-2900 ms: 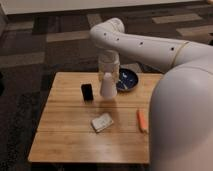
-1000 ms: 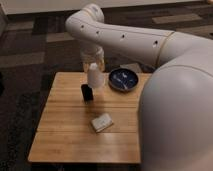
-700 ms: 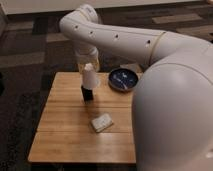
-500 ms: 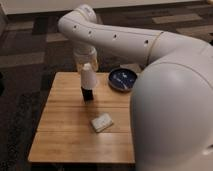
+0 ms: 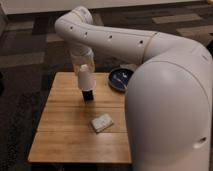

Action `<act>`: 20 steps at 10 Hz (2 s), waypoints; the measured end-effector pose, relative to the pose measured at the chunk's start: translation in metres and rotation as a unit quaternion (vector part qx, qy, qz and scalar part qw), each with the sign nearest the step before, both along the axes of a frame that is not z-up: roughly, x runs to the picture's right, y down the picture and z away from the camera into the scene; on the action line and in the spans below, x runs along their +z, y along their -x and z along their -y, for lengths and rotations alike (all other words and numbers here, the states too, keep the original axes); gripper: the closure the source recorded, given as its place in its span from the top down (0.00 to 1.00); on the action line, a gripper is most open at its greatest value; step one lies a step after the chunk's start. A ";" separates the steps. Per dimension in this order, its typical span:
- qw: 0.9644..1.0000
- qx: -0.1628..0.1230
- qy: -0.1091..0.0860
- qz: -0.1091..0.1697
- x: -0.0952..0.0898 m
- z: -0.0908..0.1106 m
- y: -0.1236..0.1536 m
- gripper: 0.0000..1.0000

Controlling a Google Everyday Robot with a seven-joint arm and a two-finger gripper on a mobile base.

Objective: Place the ceramic cup over the eraser

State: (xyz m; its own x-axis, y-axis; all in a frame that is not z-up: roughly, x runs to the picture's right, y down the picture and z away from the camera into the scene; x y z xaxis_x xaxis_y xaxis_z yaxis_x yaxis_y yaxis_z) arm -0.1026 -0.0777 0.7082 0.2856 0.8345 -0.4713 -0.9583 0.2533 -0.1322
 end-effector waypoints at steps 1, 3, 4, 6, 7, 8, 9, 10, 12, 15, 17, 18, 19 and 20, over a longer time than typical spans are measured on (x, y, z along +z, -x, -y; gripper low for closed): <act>1.000 0.000 0.003 -0.001 0.003 -0.002 0.000 0.00; 1.000 0.001 0.008 -0.001 0.009 -0.005 -0.001 0.00; 1.000 0.002 0.015 0.002 0.014 -0.009 0.000 0.00; 0.999 -0.003 0.031 0.009 0.025 -0.021 0.002 0.00; 0.999 -0.008 0.037 0.012 0.030 -0.026 0.002 0.00; 0.999 -0.013 0.043 0.013 0.035 -0.032 0.002 0.00; 0.999 -0.016 0.047 0.013 0.038 -0.036 0.002 0.00; 0.998 -0.019 0.050 0.013 0.041 -0.039 0.000 0.00; 0.998 -0.027 0.053 0.010 0.047 -0.043 -0.003 0.00; 0.997 -0.042 0.057 0.010 0.059 -0.053 -0.004 0.00; 0.997 -0.052 0.061 0.017 0.069 -0.061 -0.002 0.00; 0.996 -0.054 0.062 0.020 0.072 -0.063 -0.001 0.00; 0.996 -0.057 0.064 0.021 0.075 -0.066 -0.001 0.00; 0.996 -0.059 0.065 0.024 0.079 -0.067 0.000 0.00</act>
